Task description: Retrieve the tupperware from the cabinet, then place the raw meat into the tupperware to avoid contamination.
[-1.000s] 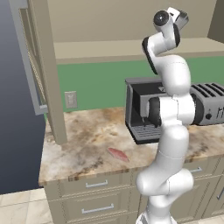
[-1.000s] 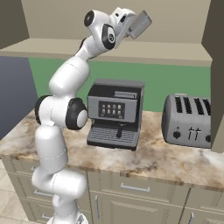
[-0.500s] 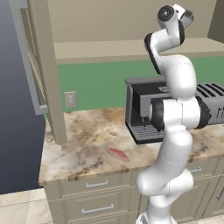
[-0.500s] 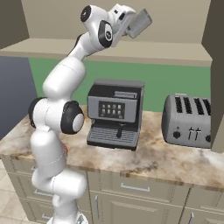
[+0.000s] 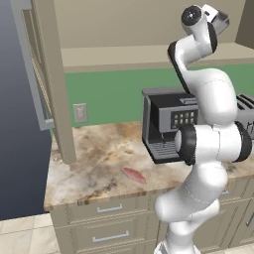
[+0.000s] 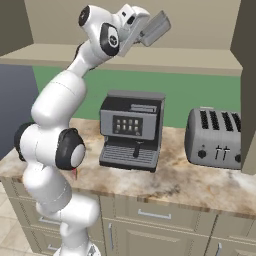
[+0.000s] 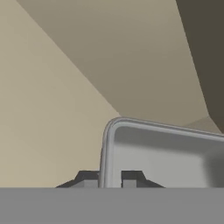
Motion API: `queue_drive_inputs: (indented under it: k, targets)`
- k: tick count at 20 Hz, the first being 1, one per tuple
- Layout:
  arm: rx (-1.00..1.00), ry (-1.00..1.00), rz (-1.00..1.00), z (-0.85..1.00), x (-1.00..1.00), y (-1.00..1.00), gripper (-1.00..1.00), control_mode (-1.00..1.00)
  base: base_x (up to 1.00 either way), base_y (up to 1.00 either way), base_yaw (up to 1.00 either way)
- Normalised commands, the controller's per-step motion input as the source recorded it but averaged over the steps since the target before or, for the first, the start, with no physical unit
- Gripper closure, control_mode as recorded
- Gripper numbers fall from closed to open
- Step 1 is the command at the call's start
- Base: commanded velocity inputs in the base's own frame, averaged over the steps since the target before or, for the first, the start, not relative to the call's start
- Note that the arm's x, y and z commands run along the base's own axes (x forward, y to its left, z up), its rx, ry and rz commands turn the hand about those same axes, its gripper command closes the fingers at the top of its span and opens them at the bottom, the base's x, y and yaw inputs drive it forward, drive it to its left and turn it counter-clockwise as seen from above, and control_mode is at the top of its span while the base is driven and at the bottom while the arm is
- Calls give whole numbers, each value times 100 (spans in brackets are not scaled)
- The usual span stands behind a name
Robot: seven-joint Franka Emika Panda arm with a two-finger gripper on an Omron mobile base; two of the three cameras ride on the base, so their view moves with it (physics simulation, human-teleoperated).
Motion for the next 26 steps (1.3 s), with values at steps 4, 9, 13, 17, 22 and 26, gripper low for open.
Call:
queue_drive_inputs:
  k: [4,9,13,17,22,26]
  targets:
    - [0,-4,-6,0,-84,28,100,-100,0,0,0]
    - [0,-3,-7,0,-96,37,100,-100,0,0,0]
    - [1,-2,-6,0,-97,42,100,-100,0,0,0]
    - [2,-1,-5,0,-99,46,100,-100,0,0,0]
    - [1,-1,2,-9,-88,56,100,-100,0,0,0]
    - [0,0,1,-32,-73,67,100,-100,0,0,0]
